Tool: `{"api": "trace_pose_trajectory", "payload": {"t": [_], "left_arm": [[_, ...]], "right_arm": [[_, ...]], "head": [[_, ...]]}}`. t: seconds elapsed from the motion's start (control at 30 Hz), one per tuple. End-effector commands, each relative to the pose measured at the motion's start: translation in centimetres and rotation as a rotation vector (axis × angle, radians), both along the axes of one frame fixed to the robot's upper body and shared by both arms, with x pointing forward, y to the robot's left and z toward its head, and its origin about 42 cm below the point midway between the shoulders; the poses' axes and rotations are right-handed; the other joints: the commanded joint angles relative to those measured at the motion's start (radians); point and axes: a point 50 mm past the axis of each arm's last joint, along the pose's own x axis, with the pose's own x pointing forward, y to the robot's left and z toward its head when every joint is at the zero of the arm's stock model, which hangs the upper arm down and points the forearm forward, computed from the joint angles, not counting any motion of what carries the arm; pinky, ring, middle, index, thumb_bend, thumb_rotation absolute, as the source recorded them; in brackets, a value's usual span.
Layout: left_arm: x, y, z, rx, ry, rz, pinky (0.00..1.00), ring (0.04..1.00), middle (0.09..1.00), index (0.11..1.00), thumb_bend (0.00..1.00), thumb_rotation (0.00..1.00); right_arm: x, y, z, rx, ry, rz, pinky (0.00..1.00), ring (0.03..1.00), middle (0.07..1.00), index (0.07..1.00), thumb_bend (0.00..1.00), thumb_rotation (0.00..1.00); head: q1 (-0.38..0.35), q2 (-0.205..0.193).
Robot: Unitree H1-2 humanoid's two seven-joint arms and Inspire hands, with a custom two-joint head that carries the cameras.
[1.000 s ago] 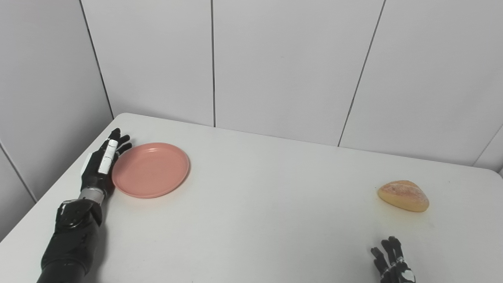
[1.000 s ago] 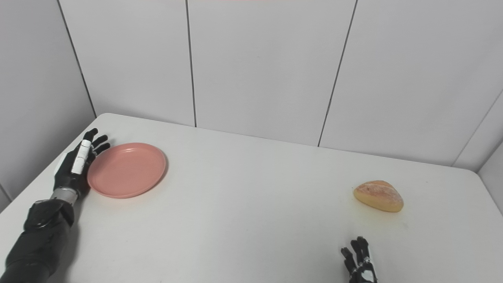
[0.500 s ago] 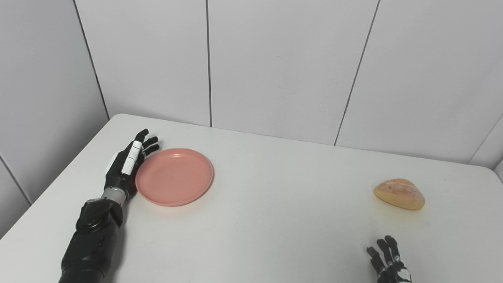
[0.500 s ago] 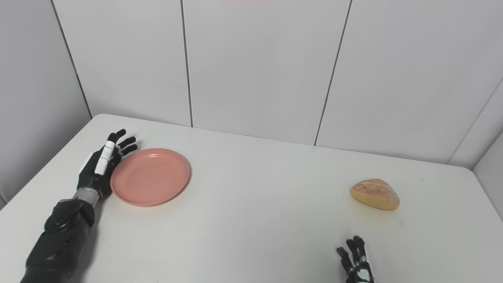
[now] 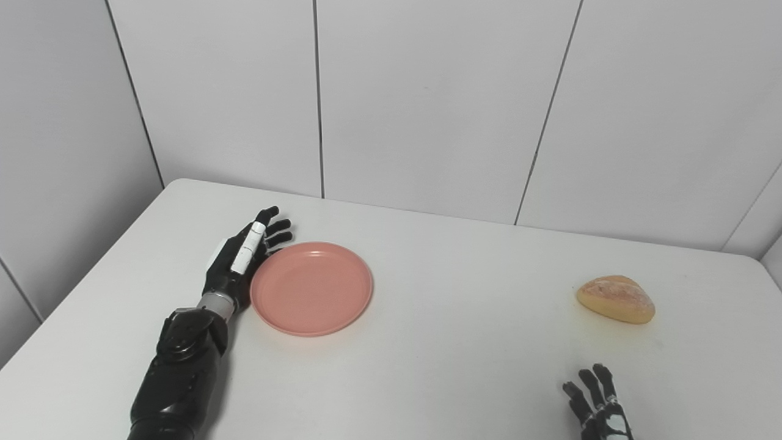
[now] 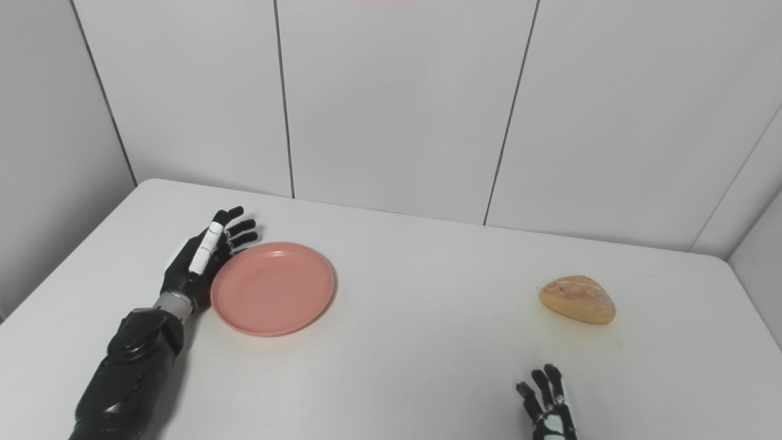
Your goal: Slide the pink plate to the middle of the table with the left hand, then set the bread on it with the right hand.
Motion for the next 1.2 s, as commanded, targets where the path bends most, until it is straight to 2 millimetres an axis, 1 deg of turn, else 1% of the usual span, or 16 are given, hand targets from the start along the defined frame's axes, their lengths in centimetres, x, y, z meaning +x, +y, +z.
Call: {"api": "trace_pose_trajectory", "payload": {"t": [0.0,0.1,0.23,0.37,0.5,0.53,0.6,0.73,0.83,0.93,1.03,1.07,1.17], "left_arm": [[0.7,0.0,2.4,0.017,-0.06,-0.018,0.73,0.821,0.822,0.855,0.95,0.77],[0.6,-0.3,2.4,0.019,-0.055,-0.041,0.73,0.832,0.826,0.865,0.96,0.77],[0.6,-0.7,2.4,0.024,-0.046,-0.065,0.72,0.831,0.824,0.868,0.98,0.77],[0.5,-0.9,2.3,0.022,-0.035,-0.081,0.76,0.846,0.833,0.886,0.95,0.77],[0.2,-1.4,2.2,0.027,-0.023,-0.095,0.77,0.836,0.841,0.883,0.93,0.78],[0.2,-1.6,2.0,0.027,-0.021,-0.094,0.78,0.844,0.841,0.882,0.93,0.79],[0.1,-1.9,1.8,0.027,-0.02,-0.089,0.78,0.853,0.838,0.88,0.94,0.79],[-0.3,-3.2,1.0,-0.003,-0.022,-0.056,0.8,0.849,0.825,0.877,0.97,0.77],[-0.6,-4.2,0.6,-0.033,-0.029,-0.039,0.87,0.868,0.841,0.879,0.95,0.75],[-0.8,-5.5,0.3,-0.012,-0.045,-0.021,0.85,0.866,0.846,0.886,0.95,0.77],[-1.0,-6.6,0.1,0.0,-0.056,-0.006,0.85,0.864,0.849,0.898,0.97,0.8],[-1.1,-7.0,0.0,-0.009,-0.059,0.001,0.86,0.866,0.85,0.901,0.99,0.8],[-1.4,-8.0,-0.2,-0.03,-0.064,0.015,0.91,0.875,0.85,0.892,1.0,0.77]], "right_arm": [[-0.1,0.8,0.0,0.01,0.008,0.009,0.94,0.88,0.93,0.952,0.79,0.94],[0.0,1.3,0.0,0.016,0.01,0.002,0.92,0.866,0.92,0.942,0.79,0.93],[0.1,1.9,0.1,0.013,0.011,-0.002,0.92,0.857,0.918,0.943,0.79,0.93],[0.3,2.4,0.1,0.011,0.009,0.002,0.93,0.857,0.922,0.945,0.79,0.95],[0.4,3.0,0.2,0.012,0.004,0.006,0.93,0.856,0.922,0.947,0.79,0.96],[0.5,3.1,0.2,0.015,0.004,0.003,0.93,0.852,0.919,0.944,0.79,0.96],[0.6,3.4,0.2,0.021,0.002,0.001,0.92,0.848,0.917,0.941,0.8,0.95],[0.7,3.7,0.3,0.021,0.001,0.008,0.92,0.853,0.92,0.943,0.8,0.95],[0.7,3.8,0.4,0.017,0.001,0.008,0.93,0.859,0.924,0.947,0.82,0.95],[0.7,3.9,0.5,0.017,0.0,0.009,0.94,0.861,0.925,0.948,0.82,0.95],[0.7,3.9,0.5,0.019,-0.002,0.009,0.93,0.858,0.925,0.946,0.82,0.95],[0.7,3.9,0.5,0.018,-0.002,0.009,0.93,0.859,0.925,0.948,0.82,0.95],[0.7,4.0,0.6,0.018,-0.004,0.008,0.93,0.859,0.924,0.948,0.81,0.96]], "head": [[-0.018,0.003],[-0.036,0.007],[-0.055,0.011],[-0.075,0.016],[-0.104,0.019],[-0.119,0.019],[-0.127,0.019],[-0.133,0.021],[-0.131,0.022],[-0.133,0.022],[-0.133,0.022],[-0.133,0.022],[-0.133,0.024]]}}
